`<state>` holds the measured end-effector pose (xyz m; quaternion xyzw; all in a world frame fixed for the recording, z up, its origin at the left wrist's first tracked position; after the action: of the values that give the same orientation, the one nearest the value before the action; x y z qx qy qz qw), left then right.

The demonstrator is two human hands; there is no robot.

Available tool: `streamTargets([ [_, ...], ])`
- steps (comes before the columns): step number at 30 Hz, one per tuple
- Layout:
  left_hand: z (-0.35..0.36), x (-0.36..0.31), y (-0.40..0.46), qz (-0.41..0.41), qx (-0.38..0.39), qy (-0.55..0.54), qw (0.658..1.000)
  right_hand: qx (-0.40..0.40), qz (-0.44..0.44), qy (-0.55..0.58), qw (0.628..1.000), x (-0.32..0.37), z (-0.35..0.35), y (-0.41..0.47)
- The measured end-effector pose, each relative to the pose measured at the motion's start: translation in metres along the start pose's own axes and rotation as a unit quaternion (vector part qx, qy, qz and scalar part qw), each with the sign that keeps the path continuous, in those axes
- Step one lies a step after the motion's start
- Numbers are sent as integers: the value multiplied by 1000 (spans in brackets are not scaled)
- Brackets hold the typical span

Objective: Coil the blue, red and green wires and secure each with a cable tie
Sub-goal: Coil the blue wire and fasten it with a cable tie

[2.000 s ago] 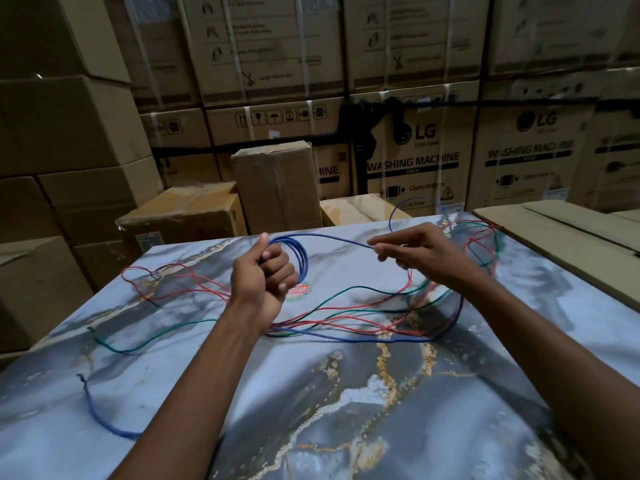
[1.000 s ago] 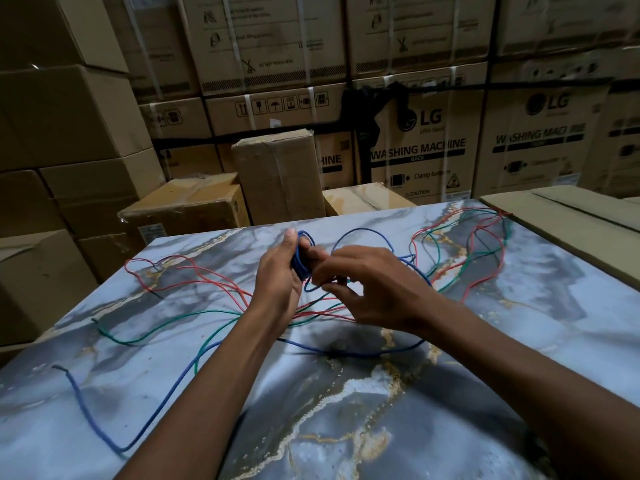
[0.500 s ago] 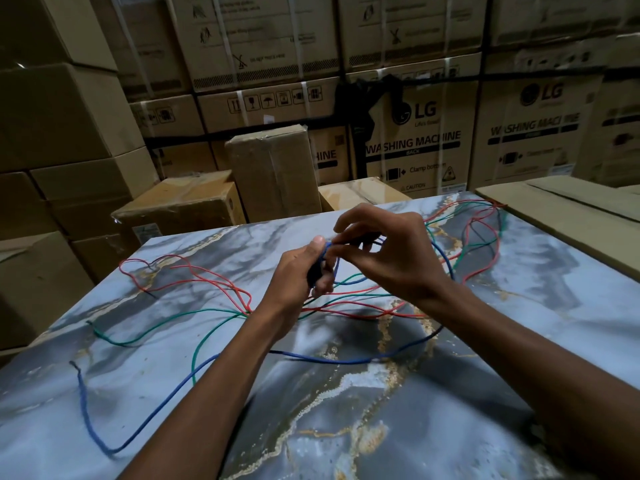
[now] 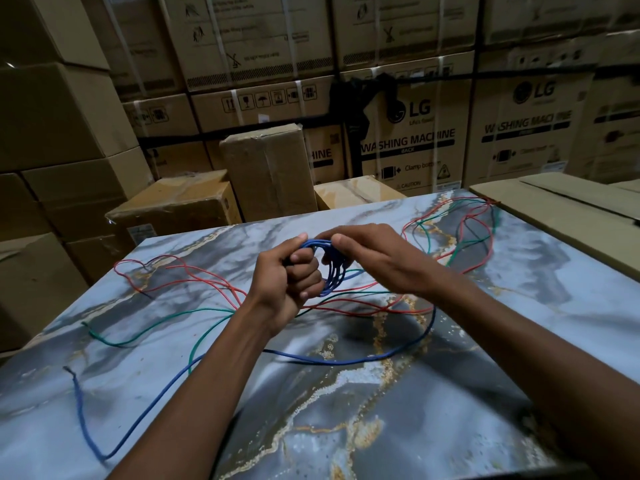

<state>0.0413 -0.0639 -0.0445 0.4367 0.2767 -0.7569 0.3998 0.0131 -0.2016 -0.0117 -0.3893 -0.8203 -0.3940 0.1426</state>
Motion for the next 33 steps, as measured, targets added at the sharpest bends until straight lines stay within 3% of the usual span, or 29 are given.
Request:
streamTargets([
  [4,-4,0,-2,-7,-13,-8,1000,104,45,66,991,-4,-6,-2],
  [7,-4,3,-1,-20,-11,-9,1000,139,44,115,983,-4,-3,-5],
  [14,-3,5,1,-24,-1,-56,998,56,50,222,972,-9,-8,-5],
  [23,9,3,-2,-19,22,-69,997,20,75,323,943,-18,-1,-5],
  [28,0,-1,0,-18,-1,-32,999,14,41,207,977,-11,-7,-3],
  [33,-1,-2,-1,-24,-10,16,1000,29,35,-35,998,-11,-23,-2],
])
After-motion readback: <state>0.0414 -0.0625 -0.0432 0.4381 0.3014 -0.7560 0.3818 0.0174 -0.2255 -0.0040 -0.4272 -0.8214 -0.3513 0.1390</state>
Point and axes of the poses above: each hand's wrist, its own y-axis towards the middle knuckle, its own z-axis out of the palm, x = y × z, the point moved 6 cm from there along y, towards the middle knuckle, and after that the axes turned 7 degrees about -z, right-handed, at the moved point
